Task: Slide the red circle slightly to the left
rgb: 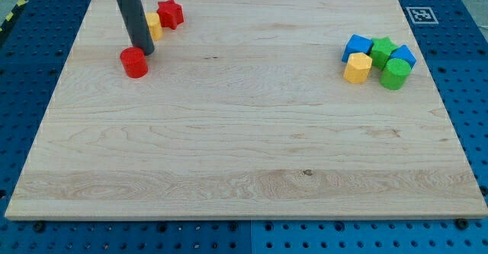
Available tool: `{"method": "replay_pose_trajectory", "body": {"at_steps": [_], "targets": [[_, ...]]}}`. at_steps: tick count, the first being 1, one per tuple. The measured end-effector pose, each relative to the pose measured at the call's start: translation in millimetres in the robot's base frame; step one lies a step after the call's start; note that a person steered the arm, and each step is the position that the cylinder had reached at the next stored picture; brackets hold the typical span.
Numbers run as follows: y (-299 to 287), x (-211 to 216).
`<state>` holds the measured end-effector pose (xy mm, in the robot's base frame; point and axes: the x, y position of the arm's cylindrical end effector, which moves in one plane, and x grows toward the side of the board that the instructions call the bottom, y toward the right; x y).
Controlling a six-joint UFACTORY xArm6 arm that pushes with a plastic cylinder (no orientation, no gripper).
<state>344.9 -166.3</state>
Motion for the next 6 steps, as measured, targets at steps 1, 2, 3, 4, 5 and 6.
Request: {"method": "replay_pose_trajectory", "body": {"at_steps": [1,2,3,4,5,6], "targets": [[14,1],[15,19],[20,39],[8,41],[-3,41],[22,41]]}}
